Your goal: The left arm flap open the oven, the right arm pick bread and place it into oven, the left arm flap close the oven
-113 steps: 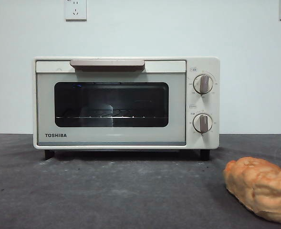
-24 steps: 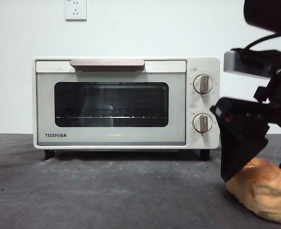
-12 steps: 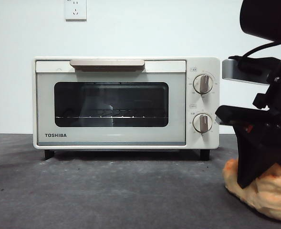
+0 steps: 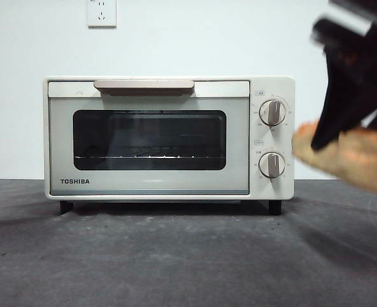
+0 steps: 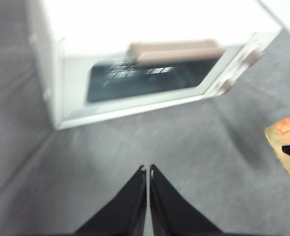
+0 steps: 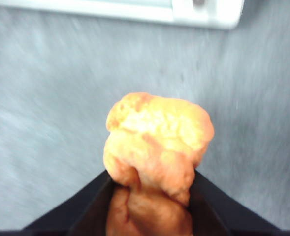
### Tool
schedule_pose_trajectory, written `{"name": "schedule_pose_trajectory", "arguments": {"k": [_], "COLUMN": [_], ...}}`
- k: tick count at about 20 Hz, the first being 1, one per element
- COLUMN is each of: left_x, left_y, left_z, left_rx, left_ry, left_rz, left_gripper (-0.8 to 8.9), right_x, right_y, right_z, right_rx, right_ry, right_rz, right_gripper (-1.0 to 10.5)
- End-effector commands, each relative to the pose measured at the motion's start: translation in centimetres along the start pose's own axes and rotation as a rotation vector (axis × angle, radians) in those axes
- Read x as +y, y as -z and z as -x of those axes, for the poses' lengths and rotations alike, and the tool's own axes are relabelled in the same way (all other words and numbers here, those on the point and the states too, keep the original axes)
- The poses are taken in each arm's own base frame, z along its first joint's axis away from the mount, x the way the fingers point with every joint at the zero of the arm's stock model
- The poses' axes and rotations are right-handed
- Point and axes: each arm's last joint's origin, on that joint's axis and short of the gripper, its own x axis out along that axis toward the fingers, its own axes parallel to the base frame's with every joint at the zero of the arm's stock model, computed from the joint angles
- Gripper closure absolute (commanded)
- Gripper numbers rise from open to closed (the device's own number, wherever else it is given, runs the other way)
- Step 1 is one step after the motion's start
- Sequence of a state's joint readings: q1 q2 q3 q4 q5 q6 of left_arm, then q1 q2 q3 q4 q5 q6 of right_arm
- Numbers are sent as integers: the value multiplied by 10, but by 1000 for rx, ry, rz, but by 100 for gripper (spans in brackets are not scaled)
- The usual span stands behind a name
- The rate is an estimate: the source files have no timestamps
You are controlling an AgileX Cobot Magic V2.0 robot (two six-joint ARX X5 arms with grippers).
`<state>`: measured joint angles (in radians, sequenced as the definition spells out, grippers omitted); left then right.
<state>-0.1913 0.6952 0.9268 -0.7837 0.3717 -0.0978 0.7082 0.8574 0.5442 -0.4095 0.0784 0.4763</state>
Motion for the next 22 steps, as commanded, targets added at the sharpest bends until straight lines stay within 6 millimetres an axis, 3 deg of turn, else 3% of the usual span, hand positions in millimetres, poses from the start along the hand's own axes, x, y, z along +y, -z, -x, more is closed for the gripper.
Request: {"name": "schedule_pose_trajectory", "arguments": {"k": [1, 11, 15, 22], "left_x": [-4, -21, -24, -26], "left_y": [-19, -72, -75, -69], "left_z": [-13, -106, -139, -173], "left_rx": [-29, -74, -95, -68], "left_ry": [48, 88, 54, 58], "left_rz": [-11, -115, -154, -223], "left_gripper": [796, 796, 796, 796], "right_x": [6, 14, 17, 17], "right_y": [-10, -36, -42, -43], "right_z": [14, 65, 76, 79], "right_rx": [-42, -157, -194, -210], "right_ry": [-30, -82, -98, -104], "right_rz": [18, 63, 84, 83], "right_gripper": [758, 757, 757, 757]}}
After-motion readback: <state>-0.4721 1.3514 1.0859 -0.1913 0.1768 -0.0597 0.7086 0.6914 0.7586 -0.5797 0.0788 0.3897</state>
